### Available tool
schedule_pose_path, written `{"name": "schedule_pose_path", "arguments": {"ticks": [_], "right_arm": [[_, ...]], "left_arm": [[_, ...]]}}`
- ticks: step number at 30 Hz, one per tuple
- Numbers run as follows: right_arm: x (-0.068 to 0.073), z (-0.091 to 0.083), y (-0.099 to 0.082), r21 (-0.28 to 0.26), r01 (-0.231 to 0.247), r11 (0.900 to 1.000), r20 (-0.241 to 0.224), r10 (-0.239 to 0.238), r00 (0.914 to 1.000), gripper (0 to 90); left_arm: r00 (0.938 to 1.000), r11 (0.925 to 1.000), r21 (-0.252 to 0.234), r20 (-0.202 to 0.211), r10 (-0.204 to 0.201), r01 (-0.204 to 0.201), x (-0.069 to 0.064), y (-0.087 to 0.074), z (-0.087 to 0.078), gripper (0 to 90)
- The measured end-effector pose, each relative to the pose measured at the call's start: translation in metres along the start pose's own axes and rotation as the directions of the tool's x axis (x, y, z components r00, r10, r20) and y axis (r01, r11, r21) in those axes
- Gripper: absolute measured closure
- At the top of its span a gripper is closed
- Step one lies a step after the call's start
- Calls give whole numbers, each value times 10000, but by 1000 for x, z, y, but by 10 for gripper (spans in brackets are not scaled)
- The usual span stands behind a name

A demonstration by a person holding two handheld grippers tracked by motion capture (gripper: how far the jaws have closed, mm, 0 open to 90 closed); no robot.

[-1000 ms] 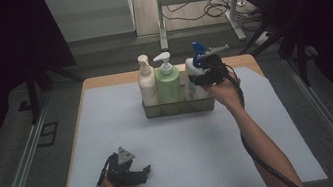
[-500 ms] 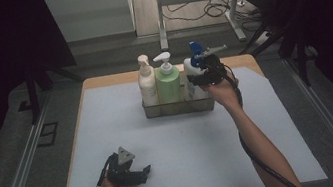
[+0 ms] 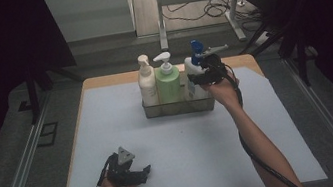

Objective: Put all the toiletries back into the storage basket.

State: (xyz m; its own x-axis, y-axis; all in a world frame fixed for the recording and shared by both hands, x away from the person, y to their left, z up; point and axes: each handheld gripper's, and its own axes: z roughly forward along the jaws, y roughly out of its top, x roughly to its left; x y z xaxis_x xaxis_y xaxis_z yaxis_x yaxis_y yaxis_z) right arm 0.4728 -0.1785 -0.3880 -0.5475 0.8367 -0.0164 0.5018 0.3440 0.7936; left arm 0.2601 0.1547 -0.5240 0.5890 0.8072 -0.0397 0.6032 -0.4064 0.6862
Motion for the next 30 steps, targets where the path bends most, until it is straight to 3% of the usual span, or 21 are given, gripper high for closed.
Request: {"name": "schedule_pose_path", "arguments": {"ticks": [14,30], "right_arm": [[0,-11,-9,-228,69,9997,-172,-72,9998,329],[-4,-31,-28,-414,0,9991,-672,-28,9977,313]], "left_arm": [[10000,10000,-2,-5,1,-1,0,0,0,122],[10000,10000,16,-16,25,-25,0,0,0,122]]}}
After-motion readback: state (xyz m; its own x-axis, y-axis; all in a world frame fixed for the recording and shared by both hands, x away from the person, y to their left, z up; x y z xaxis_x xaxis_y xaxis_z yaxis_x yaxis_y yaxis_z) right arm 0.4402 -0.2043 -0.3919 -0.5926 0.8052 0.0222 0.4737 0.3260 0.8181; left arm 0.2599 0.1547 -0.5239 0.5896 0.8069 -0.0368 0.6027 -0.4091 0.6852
